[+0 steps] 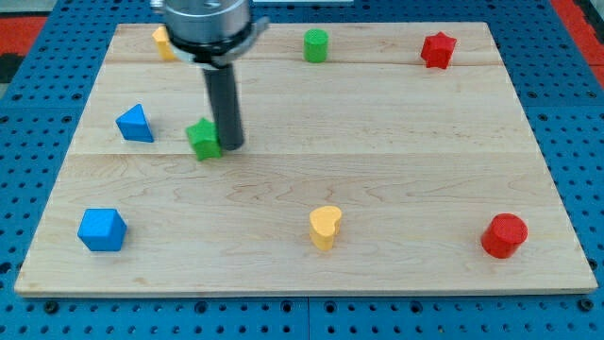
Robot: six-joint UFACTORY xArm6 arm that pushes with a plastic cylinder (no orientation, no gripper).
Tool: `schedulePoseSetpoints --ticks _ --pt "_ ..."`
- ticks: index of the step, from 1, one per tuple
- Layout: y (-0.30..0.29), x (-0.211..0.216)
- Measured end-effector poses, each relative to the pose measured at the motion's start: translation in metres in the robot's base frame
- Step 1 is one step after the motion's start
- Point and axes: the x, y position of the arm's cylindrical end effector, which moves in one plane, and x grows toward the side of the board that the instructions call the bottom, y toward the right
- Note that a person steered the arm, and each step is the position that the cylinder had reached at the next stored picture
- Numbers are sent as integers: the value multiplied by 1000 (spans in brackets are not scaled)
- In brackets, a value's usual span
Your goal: Move your arm towards the top center of the board
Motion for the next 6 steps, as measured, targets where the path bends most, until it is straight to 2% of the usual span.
schedulePoseSetpoints --ticks 1,2,4,6 --pt "-28 -11" --pt "-22 -26" --pt "92 -92" --pt "177 -219"
